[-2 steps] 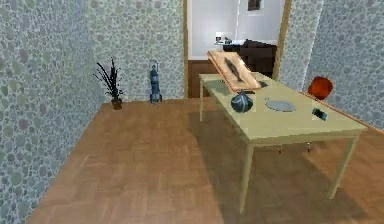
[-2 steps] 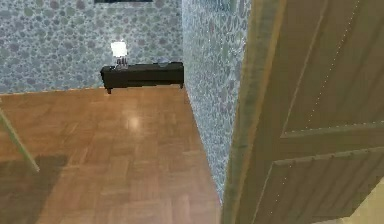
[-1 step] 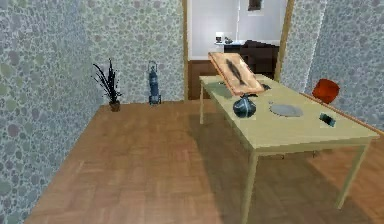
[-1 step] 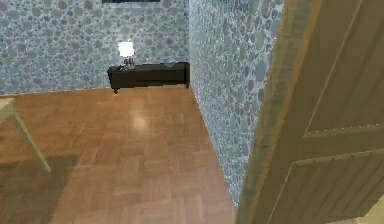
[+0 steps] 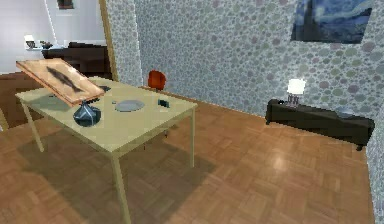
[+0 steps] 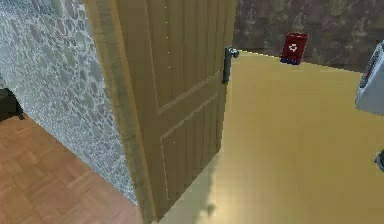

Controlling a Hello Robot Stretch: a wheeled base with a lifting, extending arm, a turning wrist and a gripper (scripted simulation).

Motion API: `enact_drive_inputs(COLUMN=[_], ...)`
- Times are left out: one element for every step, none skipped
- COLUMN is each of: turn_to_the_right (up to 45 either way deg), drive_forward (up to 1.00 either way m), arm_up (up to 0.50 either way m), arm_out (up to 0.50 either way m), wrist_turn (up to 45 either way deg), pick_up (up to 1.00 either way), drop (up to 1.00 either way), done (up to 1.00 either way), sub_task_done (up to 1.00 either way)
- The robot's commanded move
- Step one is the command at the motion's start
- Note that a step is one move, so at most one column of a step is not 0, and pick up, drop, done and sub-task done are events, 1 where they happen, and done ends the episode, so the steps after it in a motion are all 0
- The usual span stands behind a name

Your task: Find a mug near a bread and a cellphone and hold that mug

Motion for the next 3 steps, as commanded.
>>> enact_drive_inputs(turn_to_the_right=[9.0, 0.0, 27.0], drive_forward=[0.00, 0.80, 0.00], arm_up=[0.00, 0.00, 0.00], arm_out=[0.00, 0.00, 0.00], wrist_turn=[0.0, 0.0, 0.0], pick_up=[0.00, 0.00, 0.00], drop=[0.00, 0.00, 0.00], done=[0.00, 0.00, 0.00], sub_task_done=[0.00, 0.00, 0.00])
